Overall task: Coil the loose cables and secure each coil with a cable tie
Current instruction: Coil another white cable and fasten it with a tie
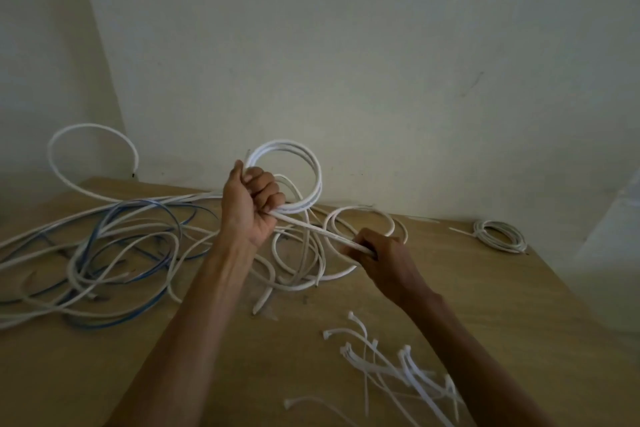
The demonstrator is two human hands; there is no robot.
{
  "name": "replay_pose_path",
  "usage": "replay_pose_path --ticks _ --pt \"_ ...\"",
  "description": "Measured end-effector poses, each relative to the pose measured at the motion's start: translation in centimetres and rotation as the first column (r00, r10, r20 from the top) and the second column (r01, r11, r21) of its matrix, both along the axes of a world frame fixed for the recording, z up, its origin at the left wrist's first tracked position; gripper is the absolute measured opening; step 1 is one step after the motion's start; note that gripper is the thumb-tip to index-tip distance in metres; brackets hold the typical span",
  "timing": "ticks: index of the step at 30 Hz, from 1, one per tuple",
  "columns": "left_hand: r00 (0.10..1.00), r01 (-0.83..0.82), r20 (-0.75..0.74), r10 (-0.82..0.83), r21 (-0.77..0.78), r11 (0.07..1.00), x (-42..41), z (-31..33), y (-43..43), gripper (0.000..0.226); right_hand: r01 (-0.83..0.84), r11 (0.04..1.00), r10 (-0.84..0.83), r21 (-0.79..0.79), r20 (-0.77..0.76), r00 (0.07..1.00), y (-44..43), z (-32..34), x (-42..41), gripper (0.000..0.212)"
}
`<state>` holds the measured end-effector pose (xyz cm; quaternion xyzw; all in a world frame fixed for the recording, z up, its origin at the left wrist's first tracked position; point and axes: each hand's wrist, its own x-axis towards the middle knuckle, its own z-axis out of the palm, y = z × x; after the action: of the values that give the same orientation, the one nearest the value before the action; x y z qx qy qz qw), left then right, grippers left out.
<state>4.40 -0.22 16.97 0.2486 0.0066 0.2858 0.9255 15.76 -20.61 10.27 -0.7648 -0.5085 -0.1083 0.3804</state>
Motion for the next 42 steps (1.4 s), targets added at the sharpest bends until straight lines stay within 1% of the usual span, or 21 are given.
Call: replay_pose_path --ticks 3,4,6,8,11,14,16,19,21,23,25,27,28,29,31,33,36,37,39,41,42 --pt "0.998 -0.007 -0.063 0.010 0.055 0.998 -0.2 -0.5 1.0 0.064 0.118 0.993 -0.117 -0.002 0.046 0.992 -1.5 -1.9 2.6 0.008" --pt "0.996 -0.011 -0.082 0.017 0.077 0.997 -0.4 -0.6 1.3 0.062 0.139 0.990 -0.139 -0.003 0.059 0.989 -1.8 -2.2 3.8 0.008" --pt "0.995 -0.025 -0.088 0.036 0.125 0.992 -1.1 -0.2 2.1 0.048 0.202 0.979 -0.202 0.008 0.073 0.977 -2.8 -2.0 5.8 0.004" --pt "0.997 -0.026 -0.062 0.037 0.164 0.986 -1.8 0.3 3.1 0.028 0.272 0.959 -0.278 0.086 0.067 0.958 -4.0 -1.2 6.7 0.009" --pt "0.998 0.023 -0.054 -0.013 0.199 0.980 -2.1 0.2 3.3 0.022 0.302 0.922 -0.300 0.242 -0.046 0.953 -4.3 0.6 6.3 0.011" --pt "0.995 0.096 -0.033 -0.091 0.218 0.971 -2.0 -0.1 3.1 0.024 0.297 0.892 -0.225 0.340 -0.234 0.946 -3.8 1.7 6.3 0.020" --pt "0.993 0.116 -0.002 -0.119 0.238 0.964 -2.1 -0.1 3.4 0.025 0.241 0.905 -0.126 0.350 -0.322 0.938 -4.4 2.3 7.0 0.026" --pt "0.985 0.148 0.058 -0.161 0.189 0.971 -2.5 -0.8 4.7 0.026 0.034 0.978 0.061 0.206 -0.437 0.897 -6.2 2.9 7.7 0.024" --pt "0.953 0.263 0.114 -0.281 0.151 0.953 -2.6 -1.2 5.7 0.026 -0.098 0.995 0.089 0.001 -0.428 0.899 -7.6 2.9 8.6 0.021" --pt "0.938 0.311 0.111 -0.328 0.149 0.939 -2.6 -1.2 5.9 0.026 -0.144 0.980 0.069 -0.139 -0.441 0.895 -8.7 2.6 9.5 0.019" --pt "0.972 0.232 0.000 -0.236 0.182 0.956 -2.4 -0.6 5.0 0.029 -0.079 0.987 0.016 -0.140 -0.404 0.915 -8.8 2.3 9.7 0.026" --pt "0.986 0.154 -0.096 -0.136 0.219 0.963 -2.2 -0.1 3.5 0.031 0.109 0.992 -0.124 -0.068 -0.264 0.957 -7.7 1.9 9.4 0.037" --pt "0.989 0.124 -0.110 -0.101 0.226 0.966 -1.9 -0.1 2.9 0.032 0.232 0.973 -0.231 -0.017 -0.202 0.952 -6.8 1.8 8.9 0.040" --pt "0.990 0.104 -0.115 -0.079 0.230 0.968 -1.7 0.0 2.3 0.035 0.351 0.936 -0.342 0.018 -0.177 0.923 -6.0 1.9 8.4 0.042" --pt "0.990 0.078 -0.133 -0.043 0.267 0.960 -1.2 0.0 1.3 0.042 0.508 0.861 -0.482 0.034 -0.264 0.835 -4.9 2.4 7.7 0.046" --pt "0.987 0.061 -0.161 -0.005 0.343 0.938 -0.8 0.0 0.0 0.043 0.549 0.832 -0.471 0.077 -0.423 0.774 -4.5 2.6 8.3 0.048" --pt "0.982 0.026 -0.179 0.052 0.404 0.914 -0.1 -0.2 -1.3 0.040 0.467 0.836 -0.245 0.287 -0.565 0.788 -5.1 3.2 9.0 0.040" --pt "0.983 0.013 -0.172 0.060 0.393 0.919 0.0 -0.2 -1.3 0.040 0.421 0.840 -0.180 0.343 -0.556 0.812 -5.4 3.5 9.1 0.034" --pt "0.990 -0.016 -0.127 0.062 0.333 0.943 0.0 -0.1 -0.8 0.042 0.321 0.877 -0.132 0.359 -0.461 0.878 -6.1 3.6 9.3 0.021" --pt "0.995 -0.036 -0.082 0.060 0.262 0.964 -0.3 0.0 0.1 0.043 0.296 0.919 -0.226 0.261 -0.266 0.937 -7.1 3.2 10.1 0.011" --pt "0.995 -0.043 -0.078 0.063 0.233 0.972 -0.4 0.1 0.5 0.043 0.338 0.926 -0.324 0.171 -0.107 0.940 -7.6 3.1 10.4 0.008"
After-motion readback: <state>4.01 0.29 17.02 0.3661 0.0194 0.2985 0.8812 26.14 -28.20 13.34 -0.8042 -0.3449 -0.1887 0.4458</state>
